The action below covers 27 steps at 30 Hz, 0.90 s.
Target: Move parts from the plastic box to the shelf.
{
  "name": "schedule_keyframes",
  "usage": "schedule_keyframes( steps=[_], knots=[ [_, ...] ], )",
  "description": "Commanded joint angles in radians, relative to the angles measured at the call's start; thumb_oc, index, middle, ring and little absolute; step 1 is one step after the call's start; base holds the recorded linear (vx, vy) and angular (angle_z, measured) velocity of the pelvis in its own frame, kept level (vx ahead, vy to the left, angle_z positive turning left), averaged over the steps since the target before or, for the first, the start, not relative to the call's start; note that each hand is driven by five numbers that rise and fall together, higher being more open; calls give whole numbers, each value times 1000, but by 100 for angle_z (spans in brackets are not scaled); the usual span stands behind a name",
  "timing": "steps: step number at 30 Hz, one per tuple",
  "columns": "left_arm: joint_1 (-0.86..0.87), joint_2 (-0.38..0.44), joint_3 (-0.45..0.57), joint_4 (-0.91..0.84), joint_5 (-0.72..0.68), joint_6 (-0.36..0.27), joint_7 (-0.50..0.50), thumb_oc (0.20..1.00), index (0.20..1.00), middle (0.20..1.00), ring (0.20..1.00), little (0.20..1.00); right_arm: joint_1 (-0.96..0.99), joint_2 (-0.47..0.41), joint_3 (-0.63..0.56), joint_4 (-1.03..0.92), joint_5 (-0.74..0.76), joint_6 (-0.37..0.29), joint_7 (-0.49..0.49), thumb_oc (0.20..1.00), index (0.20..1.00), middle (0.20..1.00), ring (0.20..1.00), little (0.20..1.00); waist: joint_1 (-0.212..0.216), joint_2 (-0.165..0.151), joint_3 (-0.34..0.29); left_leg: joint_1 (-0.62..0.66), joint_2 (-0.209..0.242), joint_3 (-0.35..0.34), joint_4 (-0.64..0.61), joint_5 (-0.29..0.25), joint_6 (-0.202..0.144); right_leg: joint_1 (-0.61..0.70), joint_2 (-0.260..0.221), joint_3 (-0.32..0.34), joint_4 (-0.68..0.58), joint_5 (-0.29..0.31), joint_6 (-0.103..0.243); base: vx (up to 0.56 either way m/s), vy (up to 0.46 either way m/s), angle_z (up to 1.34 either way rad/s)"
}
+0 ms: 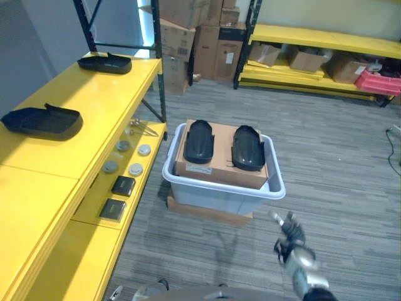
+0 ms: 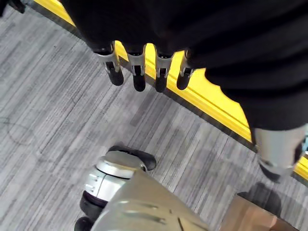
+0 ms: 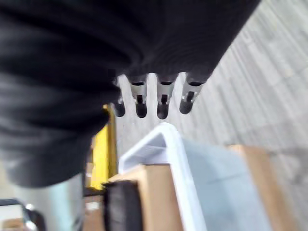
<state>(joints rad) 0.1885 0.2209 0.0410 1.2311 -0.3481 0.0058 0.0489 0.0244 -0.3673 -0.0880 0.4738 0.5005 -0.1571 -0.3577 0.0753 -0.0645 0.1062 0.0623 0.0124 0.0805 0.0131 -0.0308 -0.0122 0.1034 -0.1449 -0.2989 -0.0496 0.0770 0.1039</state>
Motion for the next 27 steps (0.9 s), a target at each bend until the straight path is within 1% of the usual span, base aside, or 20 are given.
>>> schedule_keyframes(
  steps=[1,5,6,7,10,11,14,18,19,20,23,24,27],
  knots=[
    [-42,24,-5,33,44,-34,-21,1000,1000,1000,1000,1000,-69,-122,-92,-109,-111,-114,-158,1000,1000,1000,1000,1000,6,54,10,-30,84,24,-33,52,-32,-58,-43,9,57,-25,70,28,-10,3],
    [-44,33,21,21,53,-17,-29,1000,1000,1000,1000,1000,-115,-221,-191,-265,-207,-93,-215,1000,1000,1000,1000,1000,8,64,18,-42,88,25,-27,51,-39,-63,-45,3,64,-36,70,37,-11,0],
    [-42,32,23,19,60,-15,-28,1000,1000,1000,1000,1000,-122,-236,-208,-294,-218,-62,-218,1000,1000,1000,1000,1000,10,66,20,-45,88,23,-23,49,-40,-63,-45,2,65,-39,70,85,-28,-1],
    [-40,31,23,17,67,-14,-26,1000,1000,1000,1000,1000,-131,-250,-217,-303,-234,-45,-219,1000,1000,1000,1000,1000,13,66,21,-47,89,21,-21,49,-41,-62,-46,0,66,-42,69,89,-32,-1],
    [-33,32,7,8,82,-10,-19,1000,1000,1000,1000,1000,-169,-307,-232,-274,-240,14,-190,1000,1000,1000,1000,1000,30,75,31,-64,90,6,-7,52,-47,-65,-50,-11,79,-51,64,76,-22,1],
    [-35,33,0,9,81,-10,-20,1000,1000,1000,1000,1000,-184,-323,-226,-256,-243,22,-180,1000,1000,1000,1000,1000,35,79,36,-73,89,1,0,54,-48,-69,-52,-14,85,-52,62,37,0,2],
    [-52,46,-31,6,64,-13,-43,1000,1000,1000,1000,1000,-261,-368,-185,-176,-229,74,-224,1000,1000,1000,1000,1000,54,95,68,-131,80,-26,42,57,-52,-105,-65,-19,117,-57,57,-12,2,5],
    [-87,64,-66,-11,37,-13,-66,1000,1000,1000,1000,1000,-342,-413,-169,-57,-205,67,-250,1000,1000,1000,1000,1000,64,111,112,-188,71,-45,67,63,-57,-146,-77,-25,140,-59,55,-110,5,11],
    [-103,68,-84,-18,19,-16,-70,1000,1000,1000,1000,1000,-374,-438,-162,-1,-194,52,-261,1000,1000,1000,1000,1000,66,119,134,-214,66,-53,77,66,-59,-169,-82,-25,154,-60,54,-345,30,18],
    [-148,79,-138,-36,-38,-28,-81,1000,1000,1000,1000,1000,-467,-506,-124,163,-159,-14,-266,1000,1000,1000,1000,1000,72,141,201,-296,53,-76,127,74,-62,-240,-96,-21,204,-63,47,-335,24,17],
    [-164,83,-158,-45,-64,-31,-87,1000,1000,1000,1000,1000,-511,-536,-99,222,-142,-34,-254,1000,1000,1000,1000,1000,74,151,228,-334,47,-86,157,74,-63,-279,-103,-18,233,-66,44,-141,4,15],
    [-176,88,-173,-55,-76,-38,-97,1000,1000,1000,1000,1000,-550,-557,-73,257,-124,-44,-250,1000,1000,1000,1000,1000,75,158,255,-372,41,-93,187,73,-61,-323,-109,-13,264,-70,40,-132,1,11],
    [-184,91,-192,-80,-102,-45,-107,1000,1000,1000,1000,1000,-604,-577,-30,280,-113,-35,-245,1000,1000,1000,1000,1000,77,168,297,-423,37,-100,238,64,-61,-384,-115,3,326,-87,33,-86,5,2]
  ],
)
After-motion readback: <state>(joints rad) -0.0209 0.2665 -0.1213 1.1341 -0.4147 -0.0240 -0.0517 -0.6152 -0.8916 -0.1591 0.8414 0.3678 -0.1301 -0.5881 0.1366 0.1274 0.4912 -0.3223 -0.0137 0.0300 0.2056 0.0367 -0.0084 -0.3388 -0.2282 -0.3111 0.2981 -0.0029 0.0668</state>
